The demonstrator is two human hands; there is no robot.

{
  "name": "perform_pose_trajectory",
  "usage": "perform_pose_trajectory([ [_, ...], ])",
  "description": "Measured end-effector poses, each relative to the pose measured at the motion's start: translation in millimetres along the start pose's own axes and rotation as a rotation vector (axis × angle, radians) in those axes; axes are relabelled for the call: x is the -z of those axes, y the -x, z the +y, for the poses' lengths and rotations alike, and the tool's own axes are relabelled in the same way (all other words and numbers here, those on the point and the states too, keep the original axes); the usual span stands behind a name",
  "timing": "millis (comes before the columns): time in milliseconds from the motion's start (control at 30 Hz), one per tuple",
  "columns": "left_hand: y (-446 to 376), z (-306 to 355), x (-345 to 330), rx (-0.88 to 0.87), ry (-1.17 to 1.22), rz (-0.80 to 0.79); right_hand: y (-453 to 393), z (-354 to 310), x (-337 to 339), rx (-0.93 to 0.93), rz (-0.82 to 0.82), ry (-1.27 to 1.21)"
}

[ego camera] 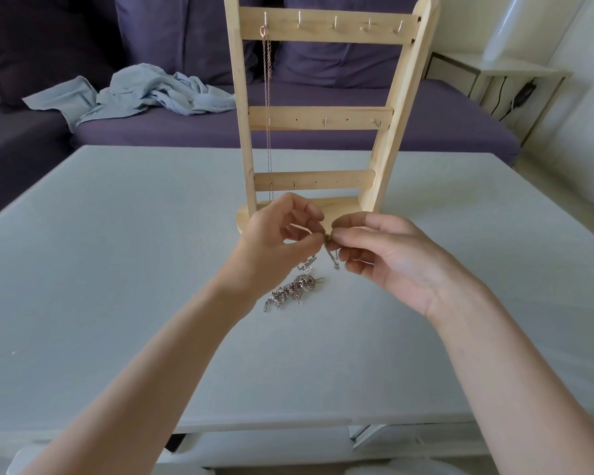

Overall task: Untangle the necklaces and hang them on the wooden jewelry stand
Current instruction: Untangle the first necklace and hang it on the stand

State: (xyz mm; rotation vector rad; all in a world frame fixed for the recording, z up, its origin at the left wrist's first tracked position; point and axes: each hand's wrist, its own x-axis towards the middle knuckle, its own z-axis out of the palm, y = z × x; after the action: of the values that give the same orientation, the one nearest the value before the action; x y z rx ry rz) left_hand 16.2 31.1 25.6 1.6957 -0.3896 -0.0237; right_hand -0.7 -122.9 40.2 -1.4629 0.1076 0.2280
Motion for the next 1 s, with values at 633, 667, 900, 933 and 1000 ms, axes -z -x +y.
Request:
perform_pose_trajectory([
  [633,2.6,5.0,-0.2,-0.013,-0.047,0.004,0.4,-3.4,-2.3,-0.018,0.056,-0.088],
  [667,2.6,4.9,-0.6,-0.01,-0.048,0.002,0.4,-3.9,-1.9,-0.017,0.062,-0.1],
  [900,-1.1,4.0,1.1,-0.03,-0.009,0.041,3.4,-3.9,-1.6,0.057,0.019,-0.004],
  [933,-1.5,4.2,1.7,-0.04,-0.013,0.035,3.8,-3.5,-2.1,0.061,0.012,0.008],
  [1000,-1.6,5.6,2.8,-0.055,-0.019,0.009,3.9,-3.5,-2.0,0.059,0.014,0.03],
])
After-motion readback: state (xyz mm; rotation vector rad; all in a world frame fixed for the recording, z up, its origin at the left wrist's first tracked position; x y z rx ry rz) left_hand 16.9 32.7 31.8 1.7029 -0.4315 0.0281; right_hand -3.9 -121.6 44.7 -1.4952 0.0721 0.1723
